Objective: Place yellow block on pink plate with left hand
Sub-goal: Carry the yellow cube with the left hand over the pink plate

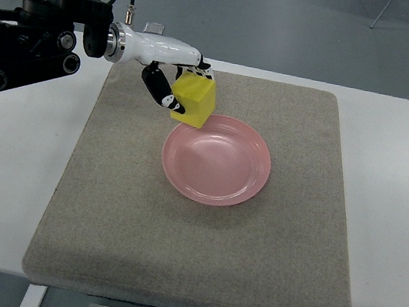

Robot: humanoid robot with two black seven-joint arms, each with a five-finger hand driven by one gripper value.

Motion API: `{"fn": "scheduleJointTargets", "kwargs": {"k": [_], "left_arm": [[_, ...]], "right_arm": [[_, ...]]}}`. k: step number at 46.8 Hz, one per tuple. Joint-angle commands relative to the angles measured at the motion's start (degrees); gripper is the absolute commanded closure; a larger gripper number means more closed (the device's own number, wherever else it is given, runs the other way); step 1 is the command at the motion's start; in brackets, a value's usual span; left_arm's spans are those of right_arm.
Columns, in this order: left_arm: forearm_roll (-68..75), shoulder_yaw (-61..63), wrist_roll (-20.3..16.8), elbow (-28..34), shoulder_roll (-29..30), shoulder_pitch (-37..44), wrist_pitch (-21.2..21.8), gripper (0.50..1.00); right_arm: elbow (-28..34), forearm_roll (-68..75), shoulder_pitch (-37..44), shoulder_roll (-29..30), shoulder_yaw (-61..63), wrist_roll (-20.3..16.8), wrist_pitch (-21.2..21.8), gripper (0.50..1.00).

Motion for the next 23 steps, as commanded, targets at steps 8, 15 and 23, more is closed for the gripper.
{"fn": "scheduleJointTargets", "kwargs": {"k": [8, 15, 23], "left_arm": [[9.7, -0.1, 0.1, -1.7, -1.3, 0.8, 0.1, 1.0], [9.7, -0.1, 0.1, -2.0, -3.5, 1.2, 0.1, 1.0], [9.2, -0.2, 0.1, -2.2, -5.5, 1.9, 0.1, 1.0]], "right_arm": [[0.0, 0.0, 0.0, 0.0, 0.0, 0.0, 0.0, 0.576], [0.1, 0.0, 0.0, 0.0, 0.0, 0.0, 0.0, 0.576], [0.0, 0.0, 0.0, 0.0, 0.0, 0.0, 0.0, 0.576]]}}
